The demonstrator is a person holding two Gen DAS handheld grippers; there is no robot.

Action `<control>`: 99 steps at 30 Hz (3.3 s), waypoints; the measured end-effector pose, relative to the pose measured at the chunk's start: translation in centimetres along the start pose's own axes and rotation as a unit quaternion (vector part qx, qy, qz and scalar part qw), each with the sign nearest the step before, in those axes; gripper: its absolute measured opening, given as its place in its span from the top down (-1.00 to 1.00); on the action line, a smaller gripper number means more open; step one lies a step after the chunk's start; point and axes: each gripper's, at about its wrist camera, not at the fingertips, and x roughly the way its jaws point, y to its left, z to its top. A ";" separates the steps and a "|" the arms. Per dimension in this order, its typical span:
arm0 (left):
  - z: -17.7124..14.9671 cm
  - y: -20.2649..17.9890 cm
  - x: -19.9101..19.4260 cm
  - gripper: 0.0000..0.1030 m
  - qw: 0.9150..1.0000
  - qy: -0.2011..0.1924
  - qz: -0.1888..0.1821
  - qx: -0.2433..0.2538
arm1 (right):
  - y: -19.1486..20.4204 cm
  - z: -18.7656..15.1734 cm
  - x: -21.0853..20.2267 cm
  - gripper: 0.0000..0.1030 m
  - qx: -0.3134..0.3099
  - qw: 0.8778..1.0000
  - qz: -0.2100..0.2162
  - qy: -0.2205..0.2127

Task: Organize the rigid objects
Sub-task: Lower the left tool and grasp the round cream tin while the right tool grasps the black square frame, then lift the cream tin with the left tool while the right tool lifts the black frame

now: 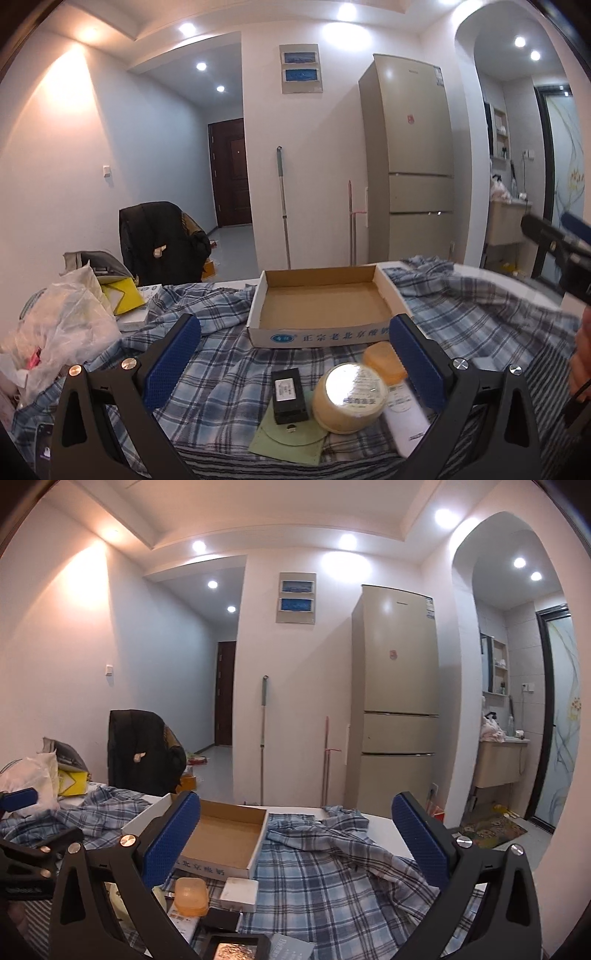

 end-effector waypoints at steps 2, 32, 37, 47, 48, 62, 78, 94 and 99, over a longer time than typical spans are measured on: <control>0.4 -0.1 -0.5 -1.00 1.000 -0.003 -0.001 0.000 | -0.3 0.1 -0.3 -1.00 0.001 1.000 0.002 0.003; -4.6 -5.1 12.0 -0.82 0.948 0.305 -0.053 0.076 | -4.9 -3.1 3.3 -1.00 0.068 0.989 -0.010 0.130; -4.8 -6.0 12.0 -0.65 0.947 0.298 -0.062 0.105 | -4.5 -3.2 3.4 -1.00 0.061 0.989 -0.001 0.133; -4.5 -4.5 12.6 -0.49 0.948 0.301 -0.071 0.074 | -4.4 -3.3 3.8 -1.00 0.051 0.989 -0.017 0.138; -4.2 -4.2 12.1 -0.49 0.951 0.292 -0.070 0.070 | -4.3 -3.3 3.8 -1.00 0.049 0.989 -0.019 0.138; -0.7 4.8 8.3 -0.49 0.971 0.230 -0.051 -0.026 | -2.0 -2.0 3.1 -1.00 0.025 0.986 -0.010 0.163; -4.8 3.9 10.7 -0.50 0.965 0.251 -0.069 -0.020 | 0.4 -4.6 4.6 -1.00 0.015 0.967 -0.003 0.253; -4.2 3.6 7.8 -0.49 0.986 0.164 -0.036 0.001 | 6.6 -8.5 6.2 -0.91 -0.106 0.931 0.030 0.349; -3.3 4.4 6.3 -0.49 0.993 0.114 -0.030 -0.025 | 7.3 -9.2 7.0 -0.68 -0.093 0.929 0.020 0.358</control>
